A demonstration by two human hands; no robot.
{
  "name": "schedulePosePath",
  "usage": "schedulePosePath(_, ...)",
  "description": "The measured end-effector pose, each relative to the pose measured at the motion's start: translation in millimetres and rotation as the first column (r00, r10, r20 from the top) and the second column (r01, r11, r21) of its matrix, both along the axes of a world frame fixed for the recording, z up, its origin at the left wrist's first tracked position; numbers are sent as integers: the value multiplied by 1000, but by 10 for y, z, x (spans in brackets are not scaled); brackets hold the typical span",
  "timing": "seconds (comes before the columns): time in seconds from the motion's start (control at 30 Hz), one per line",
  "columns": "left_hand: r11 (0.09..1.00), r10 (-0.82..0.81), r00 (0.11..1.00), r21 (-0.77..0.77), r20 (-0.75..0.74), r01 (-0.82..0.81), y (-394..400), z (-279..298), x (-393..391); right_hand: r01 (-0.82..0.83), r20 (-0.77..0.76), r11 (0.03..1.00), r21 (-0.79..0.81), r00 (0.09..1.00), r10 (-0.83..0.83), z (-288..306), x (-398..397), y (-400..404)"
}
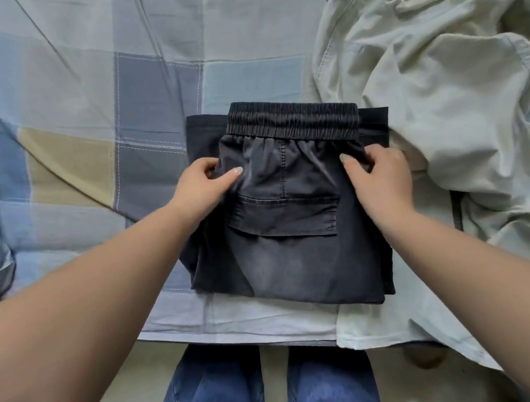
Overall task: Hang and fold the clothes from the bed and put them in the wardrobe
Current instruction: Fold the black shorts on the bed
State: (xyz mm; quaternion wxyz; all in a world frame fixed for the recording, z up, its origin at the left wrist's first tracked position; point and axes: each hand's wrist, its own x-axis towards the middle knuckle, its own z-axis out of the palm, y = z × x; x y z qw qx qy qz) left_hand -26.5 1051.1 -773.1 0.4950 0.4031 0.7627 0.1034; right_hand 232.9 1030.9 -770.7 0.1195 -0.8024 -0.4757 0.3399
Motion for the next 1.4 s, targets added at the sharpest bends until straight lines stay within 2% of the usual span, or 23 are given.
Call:
schedulePosePath(0.07, 990, 83, 997, 110, 2, -83, 63, -27, -13, 93, -34, 993, 72, 995, -90, 2, -32, 137)
schedulePosePath(0.13, 974, 161, 987, 157, 16, -162, 152, -37, -32, 202, -93, 976, 78, 976, -195, 8, -20, 298)
schedulePosePath(0.23, 981, 187, 982, 45, 34, -189, 121, -122, -150, 166, -88, 986, 1, 982, -165, 32, 60, 318)
schedulePosePath(0.3, 979, 199, 978, -52, 70, -196, -48, -118, -266, 137, -138, 990, -23, 981, -138, 100, 94, 119)
schedulePosePath(0.37, 975, 199, 978, -116, 64, -191, -312, -65, -356, 187, -186, 981, -44, 964, -192, 175, 123, -216)
schedulePosePath(0.5, 982, 123, 992, -143, -6, -122, -924, 99, -413, 236, -197, 957, -170, 943, -267, 254, 169, -1043)
schedulePosePath(0.6, 982, 52, 998, -183, -27, -56, -1298, 157, -435, 179, -154, 950, -255, 963, -223, 268, 156, -1470)
schedulePosePath(0.7, 985, 3, 997, -174, -75, -16, -1488, 85, -491, 162, -64, 958, -236, 981, -182, 234, 134, -1581)
schedulePosePath(0.87, 994, -33, 981, -108, -192, 12, -1479, 89, -589, 37, -12, 975, -217, 999, -40, 192, 302, -1542)
schedulePosePath(0.93, 995, -41, 976, -98, -214, 20, -1515, 131, -659, 30, -8, 980, -197, 999, -32, 172, 402, -1556)
schedulePosePath(1.03, 993, -50, 979, -114, -198, 28, -1596, 129, -640, 58, -60, 972, -229, 995, -74, 135, 387, -1608)
schedulePosePath(1.13, 983, -118, 977, -159, -181, 89, -1624, 90, -589, 169, -147, 951, -259, 966, -212, 58, 310, -1657)
schedulePosePath(1.2, 977, -174, 957, -162, -234, 138, -1630, 77, -633, 257, -136, 934, -247, 945, -296, 101, 273, -1644)
schedulePosePath(1.27, 980, -197, 915, -83, -353, 180, -1635, 80, -696, 238, -38, 964, -115, 969, -244, 214, 241, -1611)
schedulePosePath(1.33, 970, -197, 886, 47, -420, 238, -1577, 116, -656, 46, 17, 997, 64, 999, -47, 336, 132, -1477)
schedulePosePath(1.4, 908, -276, 871, 188, -405, 375, -1413, 161, -468, -219, 57, 961, 168, 975, 213, 366, -28, -1245)
